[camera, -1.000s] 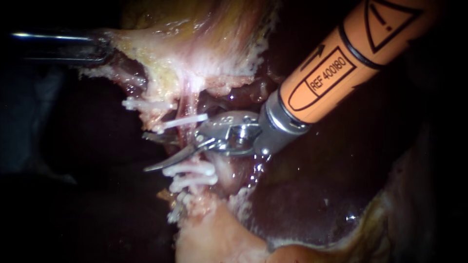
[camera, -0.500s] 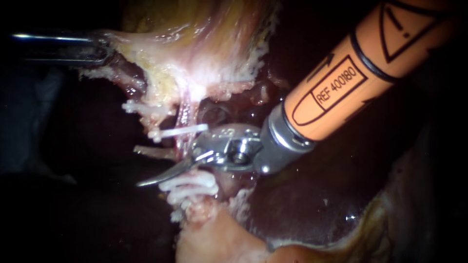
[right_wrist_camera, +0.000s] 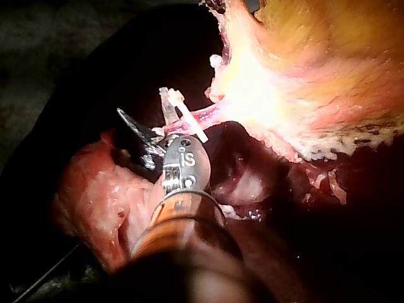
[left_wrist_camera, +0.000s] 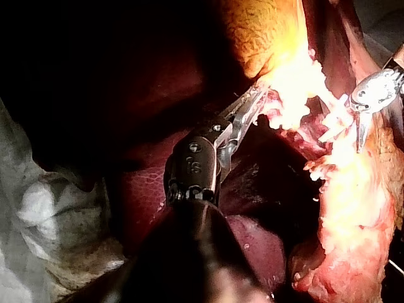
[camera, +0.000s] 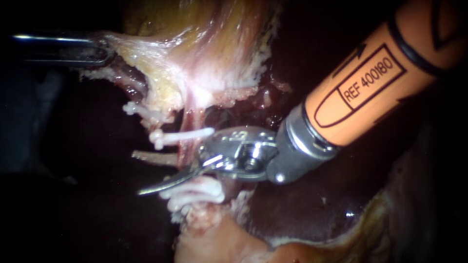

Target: Go to the cutting position right tube

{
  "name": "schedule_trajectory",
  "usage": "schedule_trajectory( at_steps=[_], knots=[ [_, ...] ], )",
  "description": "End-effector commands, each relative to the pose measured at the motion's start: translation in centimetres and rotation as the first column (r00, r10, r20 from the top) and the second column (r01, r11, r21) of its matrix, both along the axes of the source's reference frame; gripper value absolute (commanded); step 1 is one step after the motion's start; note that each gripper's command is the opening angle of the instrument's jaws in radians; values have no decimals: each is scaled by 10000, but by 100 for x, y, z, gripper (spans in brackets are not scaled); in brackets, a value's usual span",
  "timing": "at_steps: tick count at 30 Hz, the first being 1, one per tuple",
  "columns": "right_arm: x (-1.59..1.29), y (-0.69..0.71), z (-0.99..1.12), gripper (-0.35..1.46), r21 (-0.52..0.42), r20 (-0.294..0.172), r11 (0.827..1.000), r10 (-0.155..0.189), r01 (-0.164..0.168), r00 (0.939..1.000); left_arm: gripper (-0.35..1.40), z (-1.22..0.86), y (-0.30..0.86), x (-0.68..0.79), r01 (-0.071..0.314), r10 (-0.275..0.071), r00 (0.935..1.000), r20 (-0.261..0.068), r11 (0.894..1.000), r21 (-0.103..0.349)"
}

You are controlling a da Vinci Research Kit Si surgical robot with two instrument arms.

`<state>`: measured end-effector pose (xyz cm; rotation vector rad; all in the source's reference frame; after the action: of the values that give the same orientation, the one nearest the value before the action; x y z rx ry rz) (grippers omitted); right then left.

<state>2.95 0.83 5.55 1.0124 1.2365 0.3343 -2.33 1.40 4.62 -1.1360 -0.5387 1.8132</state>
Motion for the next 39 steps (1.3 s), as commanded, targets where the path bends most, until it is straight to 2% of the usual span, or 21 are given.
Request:
schedule_trajectory(
  at_steps=[1, 20, 21, 22, 23, 24, 26, 30, 39],
  knots=[
    [-1, 0, 1, 131, -2, 8, 10000, -10, 10, 10000, -35, 0, 0, 0, -2, 2, 10000, 3, 10000, 0],
    [1, 1, 3, 124, 51, 45, 10000, 5, -5, 10000, -35, 1, 0, 0, -3, 3, 10000, 3, 10000, -4],
    [1, 2, 3, 111, 106, 73, 9999, 5, -5, 10000, -35, 1, 0, 0, -3, 3, 10000, 3, 10000, -4],
    [-1, 3, 3, 67, 432, 210, 9991, -48, 39, 9998, -35, 1, 0, 0, -3, 3, 10000, 3, 10000, -4],
    [-5, 5, 4, -1, 959, 472, 9954, -85, 39, 9989, -35, 1, 0, 0, -3, 3, 10000, 3, 10000, -4],
    [-4, 8, 6, -35, 1169, 609, 9931, -47, -25, 9981, -35, 1, 0, 0, -3, 3, 10000, 3, 10000, -4],
    [0, 14, 13, -35, 1211, 666, 9926, 9, -90, 9978, -35, 1, 0, 0, 0, 0, 10000, 1, 10000, -4],
    [2, 13, 26, -35, 1166, 657, 9931, 32, -109, 9978, -35, 1, 0, 0, 0, 0, 10000, 1, 10000, -4],
    [0, 13, 24, -35, 1164, 663, 9931, 47, -124, 9978, -35, 1, 0, 0, -1, 1, 10000, 2, 10000, -4]
  ],
)
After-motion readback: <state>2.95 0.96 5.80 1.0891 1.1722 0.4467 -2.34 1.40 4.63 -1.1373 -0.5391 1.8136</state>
